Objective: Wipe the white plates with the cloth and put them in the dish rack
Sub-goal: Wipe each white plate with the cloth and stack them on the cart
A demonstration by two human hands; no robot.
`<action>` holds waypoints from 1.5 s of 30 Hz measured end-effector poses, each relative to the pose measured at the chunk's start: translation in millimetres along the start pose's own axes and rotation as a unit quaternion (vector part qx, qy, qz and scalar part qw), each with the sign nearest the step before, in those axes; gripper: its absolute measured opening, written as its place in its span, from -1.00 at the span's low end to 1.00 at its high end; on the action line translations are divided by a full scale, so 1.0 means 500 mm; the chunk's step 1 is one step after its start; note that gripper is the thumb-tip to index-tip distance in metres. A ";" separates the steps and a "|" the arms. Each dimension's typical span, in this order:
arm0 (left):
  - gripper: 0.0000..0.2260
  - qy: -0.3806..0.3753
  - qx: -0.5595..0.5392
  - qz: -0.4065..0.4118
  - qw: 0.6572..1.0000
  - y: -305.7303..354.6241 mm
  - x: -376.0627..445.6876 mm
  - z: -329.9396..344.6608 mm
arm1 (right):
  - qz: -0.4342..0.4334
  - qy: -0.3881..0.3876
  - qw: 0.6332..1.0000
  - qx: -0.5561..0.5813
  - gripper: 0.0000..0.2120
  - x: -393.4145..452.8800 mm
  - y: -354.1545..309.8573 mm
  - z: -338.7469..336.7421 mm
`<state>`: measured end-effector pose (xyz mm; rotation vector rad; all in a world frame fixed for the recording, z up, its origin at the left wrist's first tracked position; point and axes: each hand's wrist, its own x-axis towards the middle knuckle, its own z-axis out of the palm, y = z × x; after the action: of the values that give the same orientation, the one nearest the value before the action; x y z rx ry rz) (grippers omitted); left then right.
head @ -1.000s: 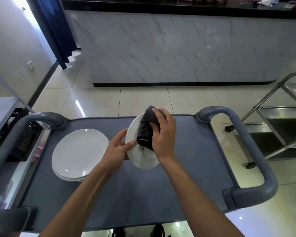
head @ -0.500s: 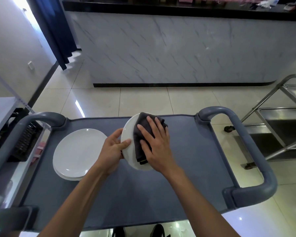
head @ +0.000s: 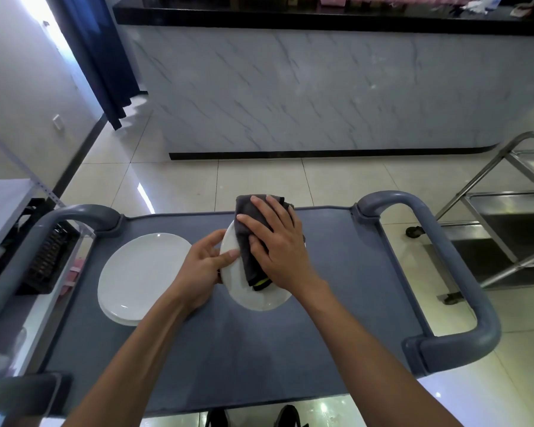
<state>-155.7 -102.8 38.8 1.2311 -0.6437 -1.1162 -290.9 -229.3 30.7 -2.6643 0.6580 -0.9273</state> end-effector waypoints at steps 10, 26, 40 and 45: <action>-0.61 0.023 -0.084 0.024 0.996 0.006 -0.014 -0.008 | 0.132 0.034 0.990 0.030 -0.60 0.045 0.032 -0.025; -0.65 0.111 -0.270 0.045 0.956 0.021 0.000 0.005 | 0.295 0.129 0.937 0.137 -0.49 0.001 -0.021 -0.013; -0.71 0.139 -0.247 0.054 0.958 0.043 0.022 0.035 | 0.186 0.097 0.978 0.010 -0.53 -0.047 -0.102 0.040; -0.70 0.134 -0.223 0.044 0.965 0.047 0.021 0.030 | 0.139 0.070 0.987 -0.029 -0.56 -0.007 -0.071 0.024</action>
<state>-157.8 -119.5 63.5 0.9296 -0.2198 -0.9340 -273.8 -195.5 32.5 -2.4840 1.0700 -1.0339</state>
